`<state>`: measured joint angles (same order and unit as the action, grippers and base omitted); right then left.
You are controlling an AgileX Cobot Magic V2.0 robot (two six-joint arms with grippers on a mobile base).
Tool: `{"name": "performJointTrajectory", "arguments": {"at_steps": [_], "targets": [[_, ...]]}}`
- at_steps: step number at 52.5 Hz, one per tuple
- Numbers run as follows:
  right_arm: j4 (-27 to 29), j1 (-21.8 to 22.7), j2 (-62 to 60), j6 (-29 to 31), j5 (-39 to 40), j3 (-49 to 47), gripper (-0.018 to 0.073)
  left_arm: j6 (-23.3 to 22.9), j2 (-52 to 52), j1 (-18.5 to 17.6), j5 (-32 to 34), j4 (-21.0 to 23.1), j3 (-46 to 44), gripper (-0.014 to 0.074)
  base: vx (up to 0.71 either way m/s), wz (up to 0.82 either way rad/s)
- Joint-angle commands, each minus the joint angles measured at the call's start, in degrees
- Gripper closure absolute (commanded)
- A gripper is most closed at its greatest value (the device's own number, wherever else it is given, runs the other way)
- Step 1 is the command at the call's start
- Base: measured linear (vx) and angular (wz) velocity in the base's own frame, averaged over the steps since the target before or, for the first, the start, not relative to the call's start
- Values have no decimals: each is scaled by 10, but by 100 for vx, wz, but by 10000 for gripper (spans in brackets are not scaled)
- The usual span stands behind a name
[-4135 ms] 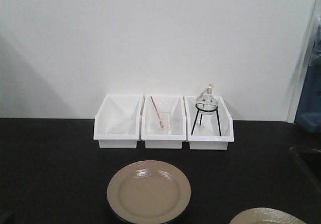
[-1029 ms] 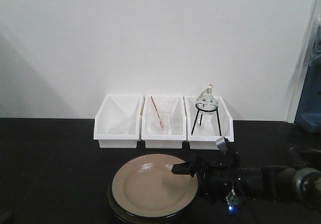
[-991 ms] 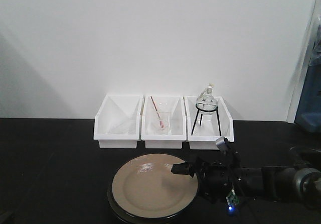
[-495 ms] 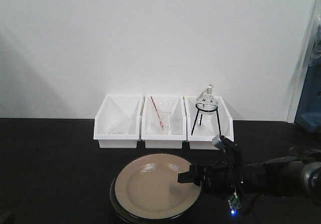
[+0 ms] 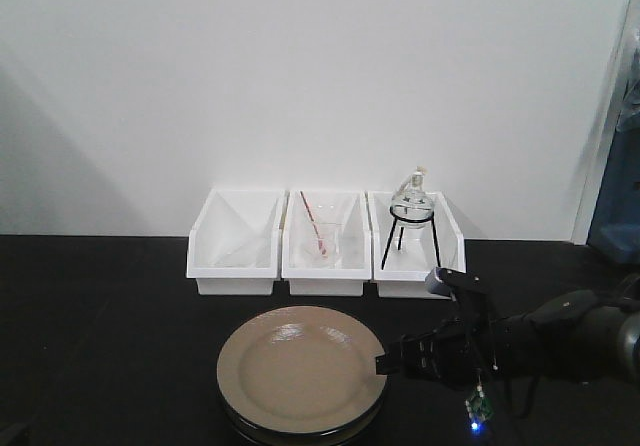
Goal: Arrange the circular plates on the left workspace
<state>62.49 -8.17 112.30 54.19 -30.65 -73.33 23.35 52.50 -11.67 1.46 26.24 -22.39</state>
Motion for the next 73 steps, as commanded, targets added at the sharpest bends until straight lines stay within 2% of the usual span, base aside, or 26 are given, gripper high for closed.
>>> {"name": "performJointTrajectory", "arguments": {"at_steps": [1,7,12,15,21,29,42,46,47,54,63,73], "targets": [[-44,2,-65,-28,12,-15,79,-5,-10,-3,39,4,-16,603,0,0],[-137,2,-105,-99,12,-15,198,-4,-10,-3,37,3,-16,603,0,0],[-223,2,-158,-169,8,-8,419,-3,-10,-3,32,3,-16,603,0,0],[-267,2,-198,-189,11,5,569,-3,-10,-3,26,3,-16,603,0,0],[-286,2,-288,-193,46,58,568,-3,-10,-3,11,3,-16,603,0,0],[-289,2,-440,-171,143,179,564,-4,-22,-3,-9,4,-16,603,0,0],[-290,2,-685,-154,277,391,564,-3,-125,-3,-35,3,-16,603,0,0],[-288,2,-735,-153,318,433,564,9,-157,-3,-35,3,-16,603,0,0],[-278,2,-761,-153,363,462,564,29,-170,-3,-31,-1,-16,603,0,0],[-248,2,-767,-156,413,471,564,29,-170,-3,-30,-1,-16,603,0,0],[-196,2,-767,-158,416,474,564,28,-170,-3,-44,-1,-16,603,0,0],[-183,2,-767,-158,416,474,564,28,-170,-3,-45,-1,-16,603,0,0]]}}
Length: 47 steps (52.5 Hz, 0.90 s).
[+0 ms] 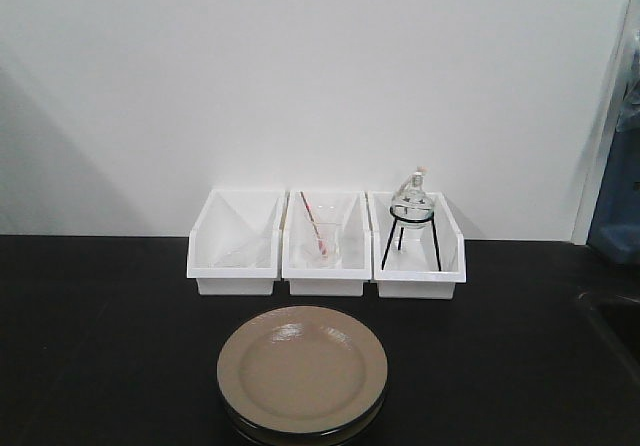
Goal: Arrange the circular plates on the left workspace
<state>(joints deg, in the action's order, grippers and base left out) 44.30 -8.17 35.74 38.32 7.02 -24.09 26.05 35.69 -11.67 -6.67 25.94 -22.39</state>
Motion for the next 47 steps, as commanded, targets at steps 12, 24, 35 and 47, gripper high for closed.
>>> {"name": "performJointTrajectory", "arguments": {"at_steps": [12,24,35,47], "targets": [[-1,2,-1,1,39,-18,564,1,-2,-3,36,2,-16,603,0,0],[-1,2,-1,1,39,-18,564,3,-3,-1,54,2,-7,603,0,0],[-1,2,-1,1,39,-18,564,-37,-118,7,124,-85,70,603,0,0],[-1,2,-1,1,39,-18,564,-162,-262,60,131,-195,208,603,0,0]]}}
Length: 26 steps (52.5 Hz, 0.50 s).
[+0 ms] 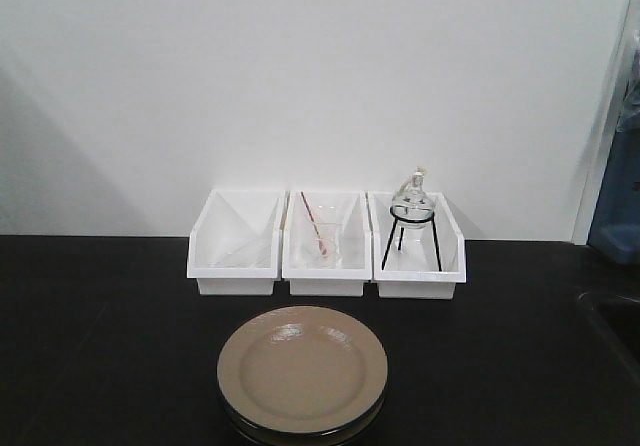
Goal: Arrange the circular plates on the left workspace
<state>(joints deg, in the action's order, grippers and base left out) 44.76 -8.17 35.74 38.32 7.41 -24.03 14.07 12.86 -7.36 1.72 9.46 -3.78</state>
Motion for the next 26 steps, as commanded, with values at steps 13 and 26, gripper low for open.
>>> {"name": "performJointTrajectory", "arguments": {"at_steps": [13,26], "targets": [[-5,2,0,1,36,-19,564,-43,-144,37,4,-49,65,603,0,0],[-5,2,0,1,36,-19,564,-44,-138,36,-11,-48,65,603,0,0]]}}
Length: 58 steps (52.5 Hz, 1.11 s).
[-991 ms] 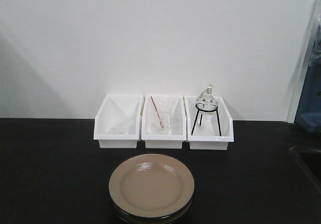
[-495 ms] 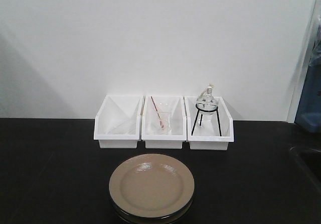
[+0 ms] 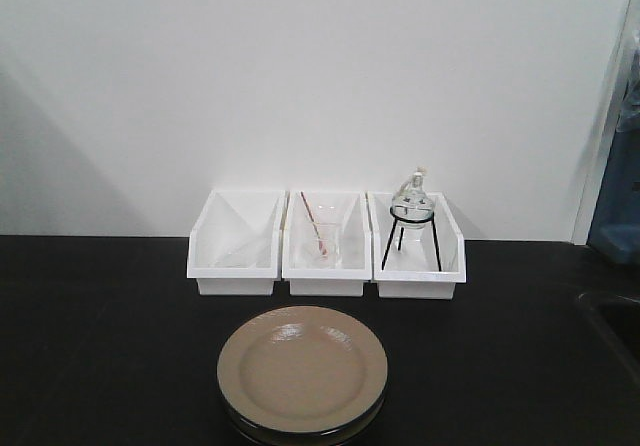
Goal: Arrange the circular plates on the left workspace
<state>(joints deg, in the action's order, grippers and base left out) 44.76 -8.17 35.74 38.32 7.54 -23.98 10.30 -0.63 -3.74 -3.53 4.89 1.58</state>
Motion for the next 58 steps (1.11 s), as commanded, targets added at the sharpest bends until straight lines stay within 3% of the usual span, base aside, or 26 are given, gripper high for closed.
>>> {"name": "performJointTrajectory", "arguments": {"at_steps": [1,31,33,36,42,46,53,58], "targets": [[-5,2,0,1,34,-19,564,-7,-3,0,41,-2,11,603,0,0],[-8,2,0,4,36,-19,564,-7,-3,0,39,-2,11,603,0,0],[-33,2,0,3,39,-17,564,-7,-3,0,39,-2,11,603,0,0],[-117,2,-1,-24,28,-17,564,-7,-3,0,39,-2,11,603,0,0],[-324,2,-25,-166,-25,-8,564,-7,-3,0,39,-2,11,603,0,0],[-407,2,-56,-259,-33,22,564,-7,-3,0,39,-2,11,603,0,0],[-427,19,-143,-313,-35,109,564,-7,-3,0,39,-2,11,603,0,0],[-430,69,-216,-342,-52,165,564,-7,-3,0,39,-2,11,603,0,0]]}}
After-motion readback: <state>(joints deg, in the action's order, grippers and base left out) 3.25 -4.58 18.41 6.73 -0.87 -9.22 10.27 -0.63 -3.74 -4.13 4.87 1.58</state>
